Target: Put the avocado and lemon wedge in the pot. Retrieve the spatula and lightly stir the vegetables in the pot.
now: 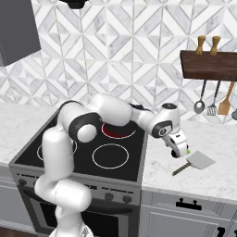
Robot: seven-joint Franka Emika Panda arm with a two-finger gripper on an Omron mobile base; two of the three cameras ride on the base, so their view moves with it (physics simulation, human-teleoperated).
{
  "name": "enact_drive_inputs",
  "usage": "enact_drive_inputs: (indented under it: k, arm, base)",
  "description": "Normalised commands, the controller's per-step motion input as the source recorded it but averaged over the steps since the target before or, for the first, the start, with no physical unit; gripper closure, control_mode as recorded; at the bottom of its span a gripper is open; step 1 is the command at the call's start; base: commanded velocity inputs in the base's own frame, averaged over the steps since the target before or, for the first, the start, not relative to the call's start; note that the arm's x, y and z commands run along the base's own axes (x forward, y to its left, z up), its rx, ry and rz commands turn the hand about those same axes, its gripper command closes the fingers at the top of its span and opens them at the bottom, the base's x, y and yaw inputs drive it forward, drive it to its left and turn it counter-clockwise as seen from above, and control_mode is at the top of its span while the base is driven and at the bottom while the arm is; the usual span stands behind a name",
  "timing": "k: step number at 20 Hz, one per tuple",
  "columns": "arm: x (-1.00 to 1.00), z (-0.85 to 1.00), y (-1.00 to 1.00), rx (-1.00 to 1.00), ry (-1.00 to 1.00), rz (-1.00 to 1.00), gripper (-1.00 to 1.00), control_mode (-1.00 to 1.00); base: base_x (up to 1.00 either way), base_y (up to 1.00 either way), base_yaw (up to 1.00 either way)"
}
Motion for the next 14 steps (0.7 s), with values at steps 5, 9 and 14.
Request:
enact_drive_inputs:
  k: [5, 9, 14]
  arm:
    - [0.25, -0.15, -0.14, 0.03, 0.00, 0.00, -1.00, -1.00]
    - [0.24, -0.12, -0.13, 0.04, 0.00, 0.00, -1.00, -1.00]
    - [0.21, -0.18, -0.05, 0.01, 0.00, 0.00, -1.00, -1.00]
  base:
    - [0.00, 0.00, 0.00]
    - [0.00, 0.00, 0.00]
    - [0.00, 0.00, 0.00]
